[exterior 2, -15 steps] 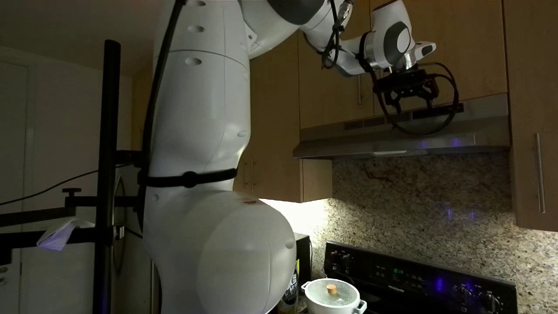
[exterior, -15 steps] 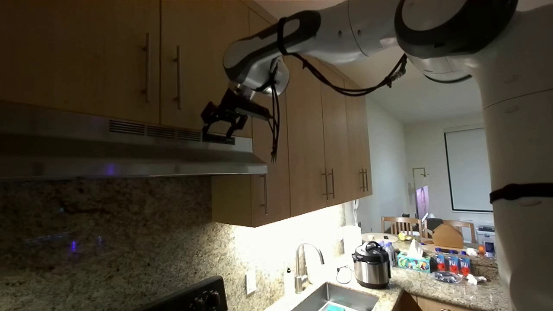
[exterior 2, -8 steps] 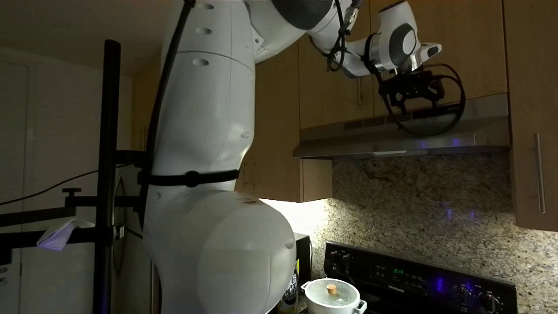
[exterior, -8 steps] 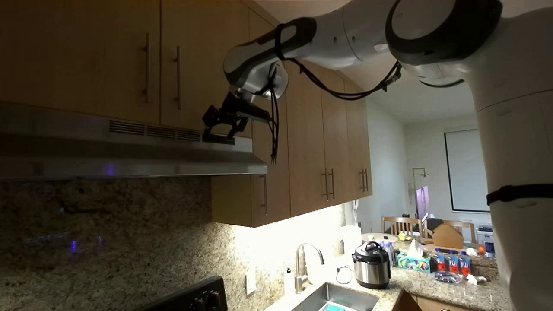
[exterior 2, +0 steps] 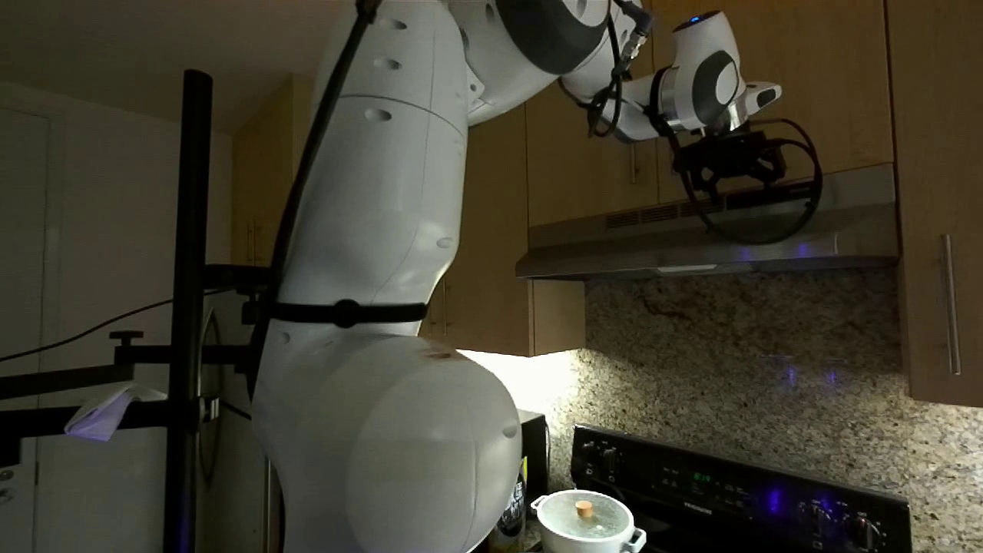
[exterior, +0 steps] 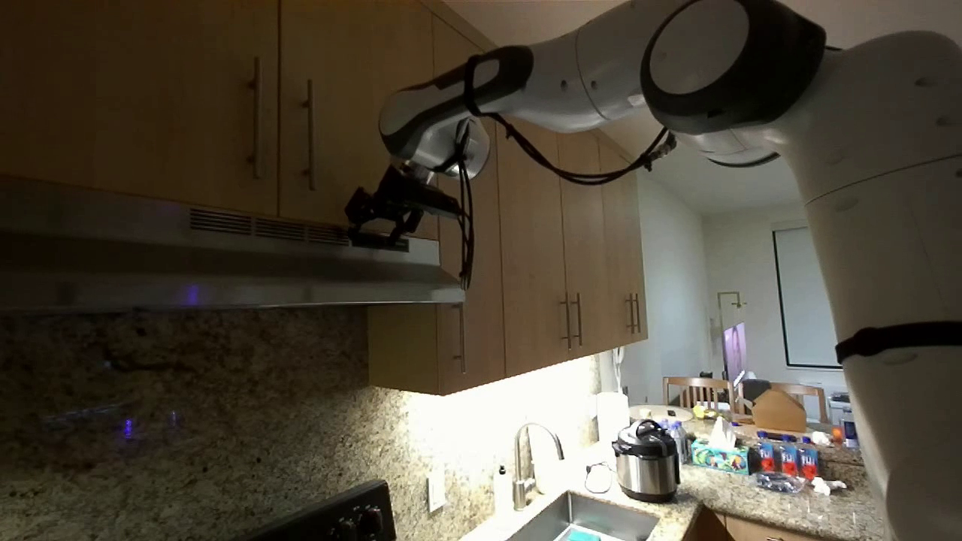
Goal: Turn on the light of the oven filter
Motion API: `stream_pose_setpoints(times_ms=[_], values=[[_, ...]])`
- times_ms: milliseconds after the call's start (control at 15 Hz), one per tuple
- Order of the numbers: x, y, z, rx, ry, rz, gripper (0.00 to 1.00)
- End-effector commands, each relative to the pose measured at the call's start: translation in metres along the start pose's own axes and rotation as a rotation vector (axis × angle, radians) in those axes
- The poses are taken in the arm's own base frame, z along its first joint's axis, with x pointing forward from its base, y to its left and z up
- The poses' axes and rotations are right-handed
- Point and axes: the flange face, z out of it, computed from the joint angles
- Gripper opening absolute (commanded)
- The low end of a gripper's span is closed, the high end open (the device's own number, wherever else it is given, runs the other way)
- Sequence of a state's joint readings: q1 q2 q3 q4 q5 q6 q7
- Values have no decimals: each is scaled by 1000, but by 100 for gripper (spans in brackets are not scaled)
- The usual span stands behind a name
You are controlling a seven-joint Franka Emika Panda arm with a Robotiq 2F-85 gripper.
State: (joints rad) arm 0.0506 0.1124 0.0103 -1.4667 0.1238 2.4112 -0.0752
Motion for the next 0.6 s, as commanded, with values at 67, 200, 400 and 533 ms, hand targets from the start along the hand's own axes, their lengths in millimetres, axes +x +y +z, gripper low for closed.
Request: stream_pose_setpoints(times_ms=[67, 200, 400, 533], values=[[10, 3, 3, 21, 5, -11, 100], [11, 3, 5, 18, 5, -9, 100], [11, 3, 6, 13, -1, -10, 100], [11, 3, 7, 16, -1, -7, 100]])
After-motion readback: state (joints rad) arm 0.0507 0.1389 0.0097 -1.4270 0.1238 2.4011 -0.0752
